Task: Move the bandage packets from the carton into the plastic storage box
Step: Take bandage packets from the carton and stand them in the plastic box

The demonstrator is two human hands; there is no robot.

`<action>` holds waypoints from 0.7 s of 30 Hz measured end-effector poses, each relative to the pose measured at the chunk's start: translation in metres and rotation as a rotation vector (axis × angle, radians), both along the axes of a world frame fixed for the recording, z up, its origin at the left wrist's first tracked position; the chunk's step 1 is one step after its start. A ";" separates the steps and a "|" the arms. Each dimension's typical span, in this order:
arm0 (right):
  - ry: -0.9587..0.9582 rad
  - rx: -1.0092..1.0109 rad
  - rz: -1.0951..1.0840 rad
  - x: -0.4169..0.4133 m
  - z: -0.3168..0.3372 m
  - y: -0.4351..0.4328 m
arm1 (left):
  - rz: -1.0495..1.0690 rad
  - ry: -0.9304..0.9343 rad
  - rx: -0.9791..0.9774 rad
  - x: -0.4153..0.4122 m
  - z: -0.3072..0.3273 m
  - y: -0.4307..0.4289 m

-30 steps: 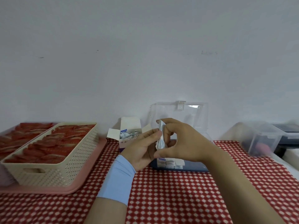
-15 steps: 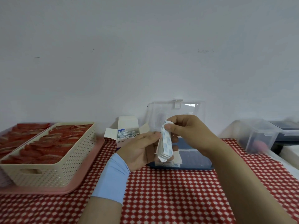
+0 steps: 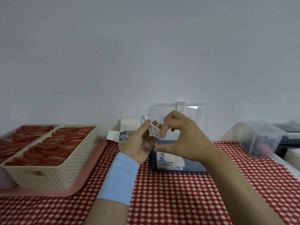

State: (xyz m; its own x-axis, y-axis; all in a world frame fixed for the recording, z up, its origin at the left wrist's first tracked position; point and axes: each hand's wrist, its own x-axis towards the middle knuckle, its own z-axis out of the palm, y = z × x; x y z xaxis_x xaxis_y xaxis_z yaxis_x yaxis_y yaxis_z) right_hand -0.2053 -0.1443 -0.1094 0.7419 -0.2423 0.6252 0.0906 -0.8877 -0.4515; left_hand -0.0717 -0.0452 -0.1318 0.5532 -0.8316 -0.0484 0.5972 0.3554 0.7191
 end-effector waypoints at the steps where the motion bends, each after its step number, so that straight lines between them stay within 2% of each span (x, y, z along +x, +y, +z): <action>1: -0.004 -0.042 -0.011 0.003 -0.002 0.000 | 0.012 0.012 -0.001 0.000 0.001 0.000; 4: -0.095 -0.132 -0.077 0.012 -0.008 0.000 | 0.037 0.058 -0.040 0.000 0.004 0.001; 7: -0.110 -0.084 -0.078 0.011 -0.008 -0.002 | 0.054 0.081 -0.054 0.002 0.004 0.002; 11: -0.060 0.225 0.056 0.000 0.004 0.003 | 0.072 0.096 -0.034 0.008 0.001 0.004; 14: -0.091 0.506 0.183 -0.013 0.017 0.000 | 0.057 0.102 -0.037 0.018 -0.003 0.009; 16: -0.097 0.612 0.197 -0.018 0.021 -0.005 | -0.021 0.005 0.028 0.022 -0.007 0.012; 19: -0.034 0.571 0.125 -0.016 0.018 -0.009 | -0.196 -0.217 0.117 0.017 -0.008 0.015; 21: -0.016 0.520 0.079 -0.011 0.014 -0.008 | -0.268 -0.286 0.123 0.009 -0.007 0.015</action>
State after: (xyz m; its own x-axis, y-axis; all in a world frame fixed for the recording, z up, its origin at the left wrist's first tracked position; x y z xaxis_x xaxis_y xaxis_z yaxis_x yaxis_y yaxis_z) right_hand -0.2162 -0.1524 -0.0956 0.7618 -0.4674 0.4486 0.1586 -0.5369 -0.8286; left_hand -0.0630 -0.0303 -0.1389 0.3232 -0.9458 -0.0323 0.4265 0.1151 0.8971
